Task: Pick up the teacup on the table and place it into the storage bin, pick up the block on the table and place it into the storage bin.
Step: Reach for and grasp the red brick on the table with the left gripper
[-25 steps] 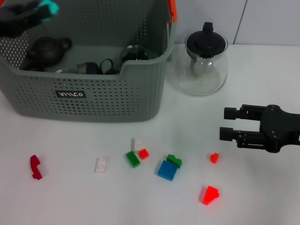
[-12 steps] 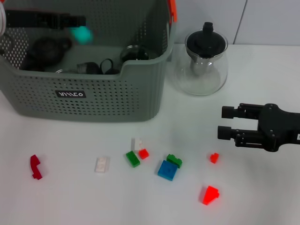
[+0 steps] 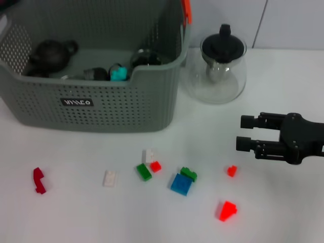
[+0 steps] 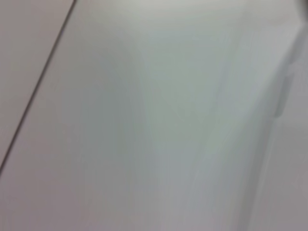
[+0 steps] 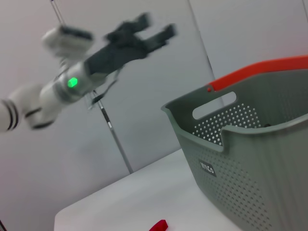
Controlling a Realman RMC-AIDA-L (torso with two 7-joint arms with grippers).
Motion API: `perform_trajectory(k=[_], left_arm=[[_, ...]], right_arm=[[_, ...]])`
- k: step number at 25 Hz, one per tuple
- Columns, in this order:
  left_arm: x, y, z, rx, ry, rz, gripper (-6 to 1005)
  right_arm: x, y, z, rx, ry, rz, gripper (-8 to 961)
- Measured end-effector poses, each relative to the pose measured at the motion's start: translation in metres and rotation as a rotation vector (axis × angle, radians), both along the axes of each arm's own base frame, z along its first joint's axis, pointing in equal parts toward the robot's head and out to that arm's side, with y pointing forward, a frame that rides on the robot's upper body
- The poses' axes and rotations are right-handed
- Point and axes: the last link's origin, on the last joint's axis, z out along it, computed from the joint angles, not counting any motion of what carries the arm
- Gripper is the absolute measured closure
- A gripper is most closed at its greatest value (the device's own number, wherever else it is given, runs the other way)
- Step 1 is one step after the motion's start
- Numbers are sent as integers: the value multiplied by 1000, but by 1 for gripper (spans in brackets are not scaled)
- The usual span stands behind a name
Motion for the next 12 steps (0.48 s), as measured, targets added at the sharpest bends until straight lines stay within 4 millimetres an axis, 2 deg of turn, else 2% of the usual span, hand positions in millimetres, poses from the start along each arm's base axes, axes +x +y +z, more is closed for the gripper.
perform_trajectory(k=[3,5,8,12], left_arm=[[-22,-35,-18,49,95,-35,150],[-44,-65,-44,63,229,-24,140],[-68,-96,-73,85,342,14,127],[-92,-121,-97,55,423,70,125]], right_arm=[[-1,1,-1,-2,3,-1,220],[-1,1,-1,-3,5,0,220],[-1,2,0,1,5,-3,220],[0,2,0,5,5,-7,221]])
